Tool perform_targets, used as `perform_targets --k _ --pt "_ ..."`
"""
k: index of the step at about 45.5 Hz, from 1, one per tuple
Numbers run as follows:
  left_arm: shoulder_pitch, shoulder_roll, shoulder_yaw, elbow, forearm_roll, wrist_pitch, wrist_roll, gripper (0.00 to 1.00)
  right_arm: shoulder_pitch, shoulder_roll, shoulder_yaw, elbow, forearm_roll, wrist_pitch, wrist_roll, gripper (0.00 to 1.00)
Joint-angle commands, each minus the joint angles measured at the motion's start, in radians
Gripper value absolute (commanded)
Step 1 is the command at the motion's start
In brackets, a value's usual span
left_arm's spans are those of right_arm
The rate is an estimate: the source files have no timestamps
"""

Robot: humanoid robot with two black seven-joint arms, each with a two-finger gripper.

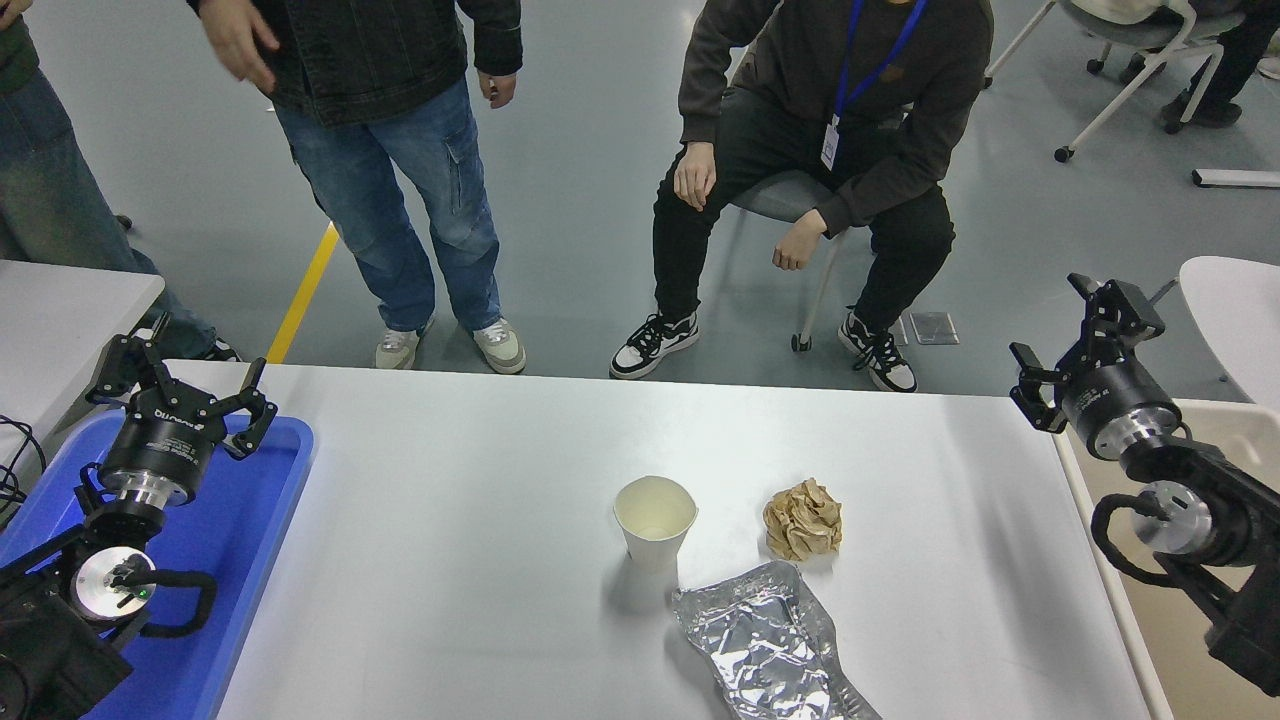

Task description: Clean the table surface

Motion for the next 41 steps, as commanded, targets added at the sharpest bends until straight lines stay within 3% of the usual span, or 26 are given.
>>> perform_targets --k 1,21,41 --pt "0.0 0.0 0.0 0.0 0.0 0.0 0.0 1.0 0.002 -0.012 -0.003 0.054 -0.038 0.008 -0.004 0.98" --pt "0.0 0.0 0.0 0.0 0.0 0.0 0.0 1.0 0.014 -0.16 -0.133 0.37 -0.265 0.005 -0.024 0.98" --pt "0.0 0.0 0.0 0.0 0.0 0.0 0.0 1.0 0.305 -0.193 -0.48 0.501 -0.347 0.008 -0.239 0.98"
